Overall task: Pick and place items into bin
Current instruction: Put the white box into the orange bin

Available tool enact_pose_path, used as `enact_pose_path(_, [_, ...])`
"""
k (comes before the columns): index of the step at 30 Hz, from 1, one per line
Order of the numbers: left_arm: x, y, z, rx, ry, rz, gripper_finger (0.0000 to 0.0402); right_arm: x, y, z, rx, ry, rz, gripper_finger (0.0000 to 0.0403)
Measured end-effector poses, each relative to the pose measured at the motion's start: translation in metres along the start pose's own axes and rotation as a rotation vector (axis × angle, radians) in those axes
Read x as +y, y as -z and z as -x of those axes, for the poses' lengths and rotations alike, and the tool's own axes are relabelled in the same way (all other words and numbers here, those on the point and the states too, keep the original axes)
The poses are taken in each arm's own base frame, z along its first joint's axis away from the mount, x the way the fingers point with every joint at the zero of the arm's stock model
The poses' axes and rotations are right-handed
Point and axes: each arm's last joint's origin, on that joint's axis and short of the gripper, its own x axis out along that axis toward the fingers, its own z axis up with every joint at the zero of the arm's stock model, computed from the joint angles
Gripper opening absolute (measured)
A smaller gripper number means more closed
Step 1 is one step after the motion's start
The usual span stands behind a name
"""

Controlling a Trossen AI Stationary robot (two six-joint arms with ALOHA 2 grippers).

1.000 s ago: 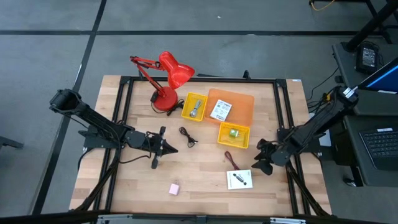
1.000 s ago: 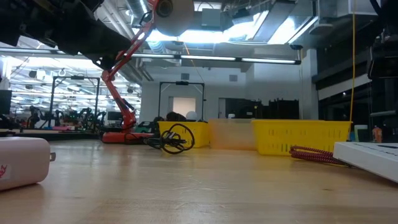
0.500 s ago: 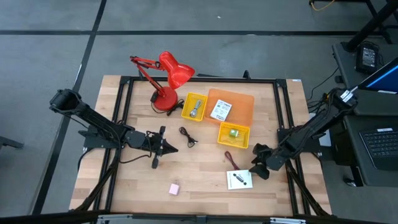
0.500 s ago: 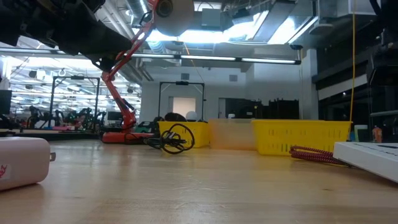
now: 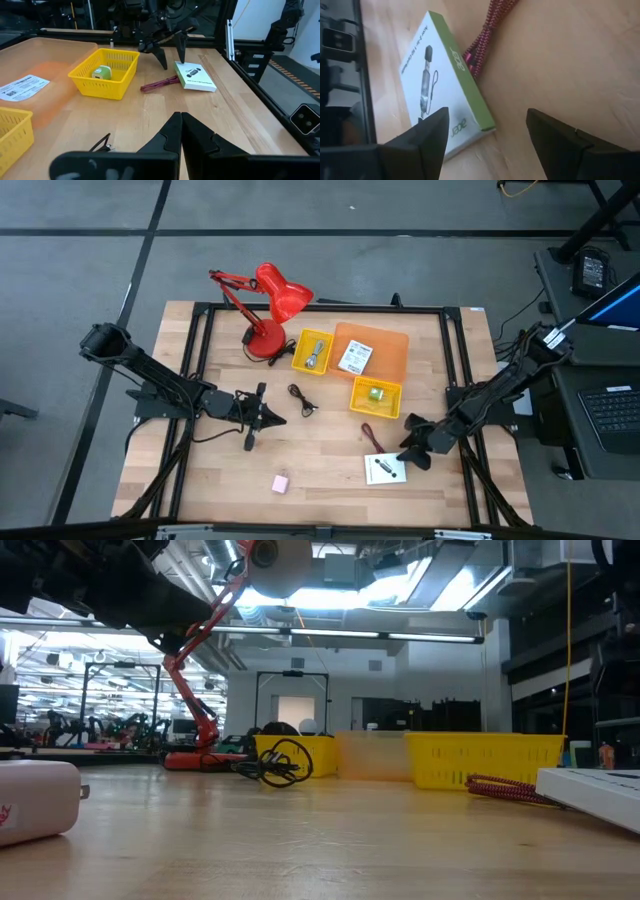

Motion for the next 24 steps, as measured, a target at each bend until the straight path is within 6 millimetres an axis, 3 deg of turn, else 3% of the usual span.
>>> enact_pose_path(24, [0.0002,0.0000,0.0000,-0.001,-0.008,0.007,0.0006,-0.0032,0.0026,-0.0006,0.012,-0.089,-0.002,0.0227])
